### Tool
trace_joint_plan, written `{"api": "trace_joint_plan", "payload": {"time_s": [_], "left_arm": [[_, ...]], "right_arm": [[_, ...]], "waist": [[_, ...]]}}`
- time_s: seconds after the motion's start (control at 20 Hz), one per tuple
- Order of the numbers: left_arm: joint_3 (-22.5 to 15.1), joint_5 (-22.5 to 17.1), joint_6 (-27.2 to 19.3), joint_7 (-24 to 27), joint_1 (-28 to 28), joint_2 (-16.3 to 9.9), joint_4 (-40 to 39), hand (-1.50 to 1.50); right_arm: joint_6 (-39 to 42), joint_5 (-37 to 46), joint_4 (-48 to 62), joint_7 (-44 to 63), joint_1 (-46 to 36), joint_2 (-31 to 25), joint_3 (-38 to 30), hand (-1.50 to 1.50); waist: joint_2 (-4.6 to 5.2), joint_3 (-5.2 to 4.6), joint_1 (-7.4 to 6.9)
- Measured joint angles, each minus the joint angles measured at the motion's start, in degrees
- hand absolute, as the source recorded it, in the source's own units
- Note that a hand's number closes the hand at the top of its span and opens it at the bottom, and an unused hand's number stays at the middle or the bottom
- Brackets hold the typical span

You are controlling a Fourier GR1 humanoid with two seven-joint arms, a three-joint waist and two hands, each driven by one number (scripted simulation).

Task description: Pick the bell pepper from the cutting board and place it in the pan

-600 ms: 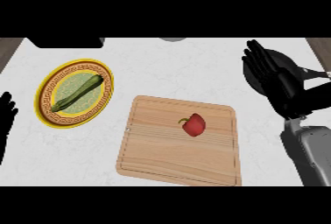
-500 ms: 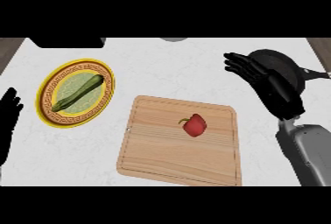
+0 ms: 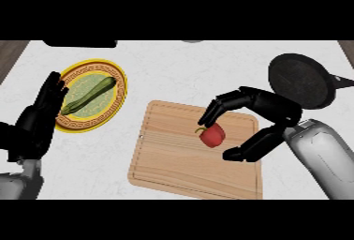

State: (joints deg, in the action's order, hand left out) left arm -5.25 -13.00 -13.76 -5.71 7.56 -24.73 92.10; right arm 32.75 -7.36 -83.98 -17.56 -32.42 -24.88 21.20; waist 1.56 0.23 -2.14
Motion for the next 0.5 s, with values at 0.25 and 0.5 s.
{"api": "trace_joint_plan", "payload": {"time_s": [0.25, 0.5], "left_arm": [[-0.7, 0.5, -0.3, 0.7, 3.4, 2.2, -2.8, 0.00], [-1.2, 1.0, -0.3, 1.2, 5.3, 3.5, -5.4, 0.00]], "right_arm": [[-0.9, 8.2, 4.4, -16.1, -4.0, -6.0, -3.8, -1.50], [-2.7, 15.5, 6.8, -21.8, -10.1, -14.1, -2.4, -1.50]], "waist": [[-0.18, -0.01, 0.69], [-0.55, -0.12, 0.52]]}}
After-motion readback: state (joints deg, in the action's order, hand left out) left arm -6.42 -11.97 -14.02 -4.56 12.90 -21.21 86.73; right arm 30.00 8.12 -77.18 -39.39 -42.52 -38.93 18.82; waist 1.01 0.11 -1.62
